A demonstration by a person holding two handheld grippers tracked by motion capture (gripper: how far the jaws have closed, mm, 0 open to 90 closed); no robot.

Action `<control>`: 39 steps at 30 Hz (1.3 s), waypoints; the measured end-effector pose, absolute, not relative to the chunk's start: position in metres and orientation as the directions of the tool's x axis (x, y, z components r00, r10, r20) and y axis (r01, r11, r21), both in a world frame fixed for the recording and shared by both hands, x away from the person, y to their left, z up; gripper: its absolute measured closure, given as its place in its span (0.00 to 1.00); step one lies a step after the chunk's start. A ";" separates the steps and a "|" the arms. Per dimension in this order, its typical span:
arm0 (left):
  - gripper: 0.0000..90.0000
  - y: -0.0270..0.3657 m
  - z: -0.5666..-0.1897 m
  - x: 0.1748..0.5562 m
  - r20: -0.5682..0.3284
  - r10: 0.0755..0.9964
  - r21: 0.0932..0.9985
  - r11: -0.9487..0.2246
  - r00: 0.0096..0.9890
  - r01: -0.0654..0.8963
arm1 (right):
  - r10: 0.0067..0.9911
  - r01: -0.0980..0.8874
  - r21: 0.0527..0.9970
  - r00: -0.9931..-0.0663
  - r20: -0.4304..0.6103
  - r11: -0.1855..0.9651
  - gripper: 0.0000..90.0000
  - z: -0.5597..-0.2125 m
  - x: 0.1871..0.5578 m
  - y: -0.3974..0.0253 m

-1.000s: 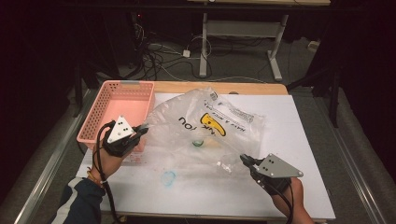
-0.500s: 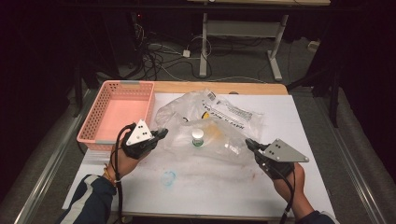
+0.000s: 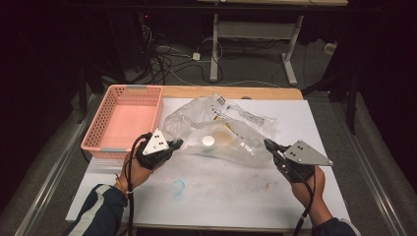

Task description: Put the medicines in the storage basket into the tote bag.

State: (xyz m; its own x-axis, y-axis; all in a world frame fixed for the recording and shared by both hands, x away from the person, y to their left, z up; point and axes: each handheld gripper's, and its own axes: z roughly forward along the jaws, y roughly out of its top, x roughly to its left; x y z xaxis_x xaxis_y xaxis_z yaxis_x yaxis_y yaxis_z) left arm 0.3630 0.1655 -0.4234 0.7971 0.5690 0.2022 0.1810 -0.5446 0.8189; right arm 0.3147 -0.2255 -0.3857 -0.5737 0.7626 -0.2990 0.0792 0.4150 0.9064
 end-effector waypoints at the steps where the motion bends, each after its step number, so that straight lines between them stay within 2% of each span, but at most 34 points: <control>1: 0.96 0.163 -0.425 0.364 0.195 0.567 0.820 -0.542 0.800 0.185 | 0.763 0.080 0.906 -0.573 -0.300 0.416 1.00 -0.386 0.314 -0.226; 8: 0.96 0.152 -0.424 0.365 0.185 0.550 0.854 -0.501 0.814 0.144 | 0.776 0.068 0.918 -0.562 -0.288 0.390 1.00 -0.382 0.314 -0.230; 15: 0.96 0.138 -0.413 0.360 0.264 0.545 0.867 -0.495 0.796 0.052 | 0.792 0.045 0.932 -0.543 -0.280 0.360 1.00 -0.369 0.320 -0.232; 21: 0.97 0.136 -0.395 0.359 0.290 0.561 0.888 -0.461 0.775 0.002 | 0.810 0.012 0.945 -0.519 -0.274 0.327 1.00 -0.351 0.327 -0.233; 39: 0.96 0.158 -0.304 0.366 0.327 0.649 0.932 -0.341 0.687 -0.122 | 0.856 -0.047 0.963 -0.448 -0.258 0.266 1.00 -0.283 0.344 -0.245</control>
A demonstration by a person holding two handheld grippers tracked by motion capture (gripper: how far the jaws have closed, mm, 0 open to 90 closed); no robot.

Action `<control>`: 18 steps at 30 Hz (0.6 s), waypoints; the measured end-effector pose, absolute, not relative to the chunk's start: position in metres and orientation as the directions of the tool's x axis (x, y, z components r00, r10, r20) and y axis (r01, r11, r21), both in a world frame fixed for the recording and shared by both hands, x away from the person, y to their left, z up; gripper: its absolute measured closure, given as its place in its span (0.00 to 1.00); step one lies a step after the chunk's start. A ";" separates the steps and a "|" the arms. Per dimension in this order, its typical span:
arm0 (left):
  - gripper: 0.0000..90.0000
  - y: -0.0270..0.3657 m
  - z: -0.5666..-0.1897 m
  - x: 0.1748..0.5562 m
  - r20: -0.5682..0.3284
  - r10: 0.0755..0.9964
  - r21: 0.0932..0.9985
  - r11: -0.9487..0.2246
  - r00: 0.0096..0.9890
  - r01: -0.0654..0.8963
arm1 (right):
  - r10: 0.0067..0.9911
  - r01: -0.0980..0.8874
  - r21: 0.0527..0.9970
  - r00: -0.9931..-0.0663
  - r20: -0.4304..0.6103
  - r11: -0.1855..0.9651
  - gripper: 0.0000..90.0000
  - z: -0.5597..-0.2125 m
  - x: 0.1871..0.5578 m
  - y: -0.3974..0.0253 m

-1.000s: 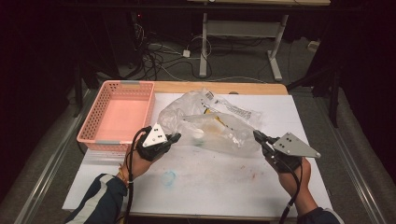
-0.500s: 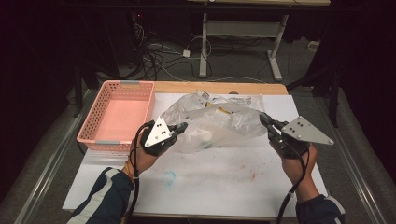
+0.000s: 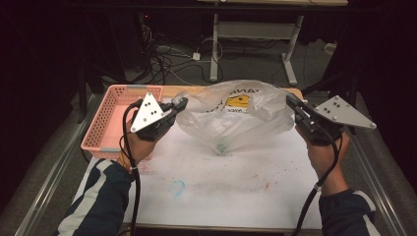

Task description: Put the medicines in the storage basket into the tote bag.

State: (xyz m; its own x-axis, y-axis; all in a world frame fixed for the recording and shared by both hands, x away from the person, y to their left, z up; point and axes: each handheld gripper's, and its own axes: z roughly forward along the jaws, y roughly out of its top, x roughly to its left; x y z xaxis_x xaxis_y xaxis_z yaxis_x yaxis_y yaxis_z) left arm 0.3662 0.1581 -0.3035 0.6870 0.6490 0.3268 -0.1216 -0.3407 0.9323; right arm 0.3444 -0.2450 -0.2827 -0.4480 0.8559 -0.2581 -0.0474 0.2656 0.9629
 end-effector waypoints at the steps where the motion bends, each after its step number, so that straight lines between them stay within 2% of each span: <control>1: 0.97 0.159 -0.300 0.367 0.325 0.653 0.934 -0.334 0.684 -0.125 | 0.857 -0.044 0.963 -0.447 -0.256 0.265 1.00 -0.280 0.345 -0.246; 5: 0.96 0.160 -0.291 0.367 0.324 0.672 0.937 -0.324 0.666 -0.129 | 0.859 -0.045 0.969 -0.454 -0.237 0.244 1.00 -0.274 0.347 -0.249; 10: 0.96 0.154 -0.299 0.369 0.338 0.668 0.933 -0.332 0.664 -0.141 | 0.852 -0.020 0.968 -0.471 -0.229 0.249 1.00 -0.278 0.355 -0.244; 18: 0.96 0.134 -0.317 0.399 0.333 0.672 0.932 -0.341 0.662 -0.123 | 0.857 0.029 0.962 -0.463 -0.228 0.272 1.00 -0.296 0.381 -0.236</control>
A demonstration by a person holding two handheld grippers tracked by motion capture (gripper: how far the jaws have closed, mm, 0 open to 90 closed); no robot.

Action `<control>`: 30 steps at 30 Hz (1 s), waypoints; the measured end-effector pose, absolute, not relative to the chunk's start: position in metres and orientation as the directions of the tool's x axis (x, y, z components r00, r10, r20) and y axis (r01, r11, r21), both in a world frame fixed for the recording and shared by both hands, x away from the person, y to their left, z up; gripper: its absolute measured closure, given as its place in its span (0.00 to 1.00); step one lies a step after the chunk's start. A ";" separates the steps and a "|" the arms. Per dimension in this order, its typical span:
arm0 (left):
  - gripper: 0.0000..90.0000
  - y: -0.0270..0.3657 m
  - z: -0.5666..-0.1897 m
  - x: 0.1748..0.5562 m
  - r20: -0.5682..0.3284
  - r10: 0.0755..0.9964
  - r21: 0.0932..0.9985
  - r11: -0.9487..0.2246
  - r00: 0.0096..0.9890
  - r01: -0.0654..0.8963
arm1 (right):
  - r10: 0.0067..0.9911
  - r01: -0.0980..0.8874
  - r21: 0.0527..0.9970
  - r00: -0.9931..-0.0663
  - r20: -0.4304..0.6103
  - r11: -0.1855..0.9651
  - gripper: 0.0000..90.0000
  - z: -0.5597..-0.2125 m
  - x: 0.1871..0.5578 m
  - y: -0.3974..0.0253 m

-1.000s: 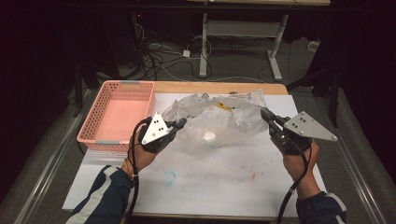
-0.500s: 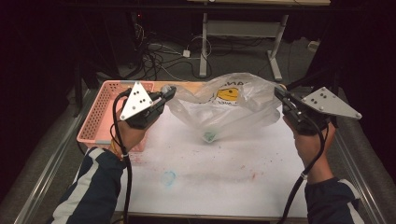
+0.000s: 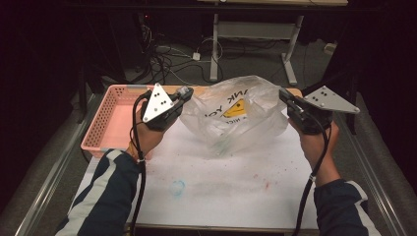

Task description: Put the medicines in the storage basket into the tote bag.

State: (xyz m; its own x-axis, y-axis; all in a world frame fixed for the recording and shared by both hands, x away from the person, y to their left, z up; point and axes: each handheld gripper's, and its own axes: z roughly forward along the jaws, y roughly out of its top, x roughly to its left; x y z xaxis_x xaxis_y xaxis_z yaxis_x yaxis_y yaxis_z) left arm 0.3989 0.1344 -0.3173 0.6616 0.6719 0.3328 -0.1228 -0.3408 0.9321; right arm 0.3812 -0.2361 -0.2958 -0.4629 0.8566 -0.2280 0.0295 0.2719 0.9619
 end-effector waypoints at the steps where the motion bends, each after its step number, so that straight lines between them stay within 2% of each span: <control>1: 0.96 0.132 -0.321 0.404 0.325 0.677 0.935 -0.334 0.660 -0.118 | 0.858 0.034 0.962 -0.461 -0.226 0.271 1.00 -0.298 0.385 -0.236; 9: 0.96 0.111 -0.356 0.450 0.266 0.739 0.943 -0.332 0.619 -0.009 | 0.881 0.110 0.956 -0.427 -0.202 0.272 1.00 -0.319 0.420 -0.230; 13: 0.96 0.111 -0.359 0.469 0.206 0.776 0.958 -0.283 0.597 0.037 | 0.892 0.145 0.951 -0.410 -0.192 0.271 1.00 -0.325 0.435 -0.229; 15: 0.96 0.112 -0.351 0.473 0.177 0.787 0.969 -0.244 0.592 0.035 | 0.896 0.151 0.957 -0.411 -0.167 0.248 1.00 -0.322 0.438 -0.230; 20: 0.97 0.105 -0.321 0.470 0.185 0.796 0.976 -0.217 0.576 -0.013 | 0.887 0.130 0.976 -0.450 -0.101 0.177 1.00 -0.299 0.434 -0.223; 30: 0.97 0.095 -0.251 0.449 0.234 0.790 0.972 -0.189 0.567 -0.139 | 0.869 0.036 0.981 -0.472 -0.151 0.190 1.00 -0.248 0.418 -0.200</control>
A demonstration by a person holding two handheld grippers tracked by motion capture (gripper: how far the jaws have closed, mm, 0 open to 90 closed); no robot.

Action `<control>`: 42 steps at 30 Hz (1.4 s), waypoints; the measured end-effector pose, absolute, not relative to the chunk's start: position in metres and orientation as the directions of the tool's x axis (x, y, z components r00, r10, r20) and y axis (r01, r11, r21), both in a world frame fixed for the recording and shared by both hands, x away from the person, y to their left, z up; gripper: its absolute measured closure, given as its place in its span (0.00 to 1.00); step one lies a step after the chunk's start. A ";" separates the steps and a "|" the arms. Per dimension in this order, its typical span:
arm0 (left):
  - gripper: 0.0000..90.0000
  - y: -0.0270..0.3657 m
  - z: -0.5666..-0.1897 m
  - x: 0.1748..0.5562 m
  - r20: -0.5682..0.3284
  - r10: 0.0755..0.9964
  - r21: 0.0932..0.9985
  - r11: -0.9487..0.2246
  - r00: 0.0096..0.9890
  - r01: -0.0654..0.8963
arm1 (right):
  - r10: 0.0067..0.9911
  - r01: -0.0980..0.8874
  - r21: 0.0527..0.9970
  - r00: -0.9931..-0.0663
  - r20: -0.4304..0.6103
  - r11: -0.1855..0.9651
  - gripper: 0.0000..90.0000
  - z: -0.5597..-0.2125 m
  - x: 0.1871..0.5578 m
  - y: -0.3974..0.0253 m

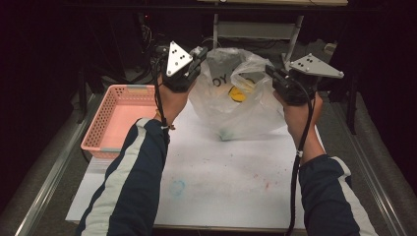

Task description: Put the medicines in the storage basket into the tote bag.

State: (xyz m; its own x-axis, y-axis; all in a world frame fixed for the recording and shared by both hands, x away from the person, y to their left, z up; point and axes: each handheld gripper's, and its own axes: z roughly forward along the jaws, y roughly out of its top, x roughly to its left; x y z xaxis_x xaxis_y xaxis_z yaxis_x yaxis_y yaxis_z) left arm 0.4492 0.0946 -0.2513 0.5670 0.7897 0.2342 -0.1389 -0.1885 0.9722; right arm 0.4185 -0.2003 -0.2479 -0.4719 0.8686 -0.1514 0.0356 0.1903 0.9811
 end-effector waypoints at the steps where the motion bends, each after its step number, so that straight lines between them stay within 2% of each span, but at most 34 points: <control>1: 0.97 0.094 -0.247 0.447 0.239 0.788 0.971 -0.188 0.567 -0.148 | 0.868 0.035 0.984 -0.477 -0.139 0.177 1.00 -0.245 0.417 -0.200; 14: 0.97 0.092 -0.210 0.428 0.268 0.775 0.960 -0.165 0.572 -0.226 | 0.856 -0.027 0.987 -0.493 -0.154 0.161 1.00 -0.214 0.406 -0.191; 22: 0.96 0.088 -0.237 0.440 0.272 0.765 0.962 -0.216 0.584 -0.165 | 0.858 0.008 0.984 -0.491 -0.152 0.178 1.00 -0.228 0.412 -0.189; 26: 0.89 0.085 -0.253 0.444 0.263 0.754 0.964 -0.232 0.601 -0.131 | 0.858 0.021 0.981 -0.489 -0.157 0.192 1.00 -0.237 0.417 -0.188; 28: 0.89 0.084 -0.262 0.445 0.269 0.744 0.961 -0.246 0.612 -0.124 | 0.859 0.030 0.980 -0.486 -0.159 0.198 1.00 -0.243 0.419 -0.187; 37: 0.48 0.090 -0.284 0.443 0.275 0.752 0.953 -0.297 0.599 -0.064 | 0.869 0.061 0.945 -0.416 -0.268 0.320 1.00 -0.272 0.430 -0.188; 38: 0.45 0.093 -0.284 0.442 0.275 0.756 0.953 -0.295 0.594 -0.065 | 0.872 0.075 0.946 -0.417 -0.257 0.315 1.00 -0.275 0.433 -0.190; 42: 0.45 0.102 -0.283 0.440 0.279 0.748 0.950 -0.307 0.602 -0.060 | 0.892 0.123 0.950 -0.394 -0.219 0.288 1.00 -0.283 0.444 -0.203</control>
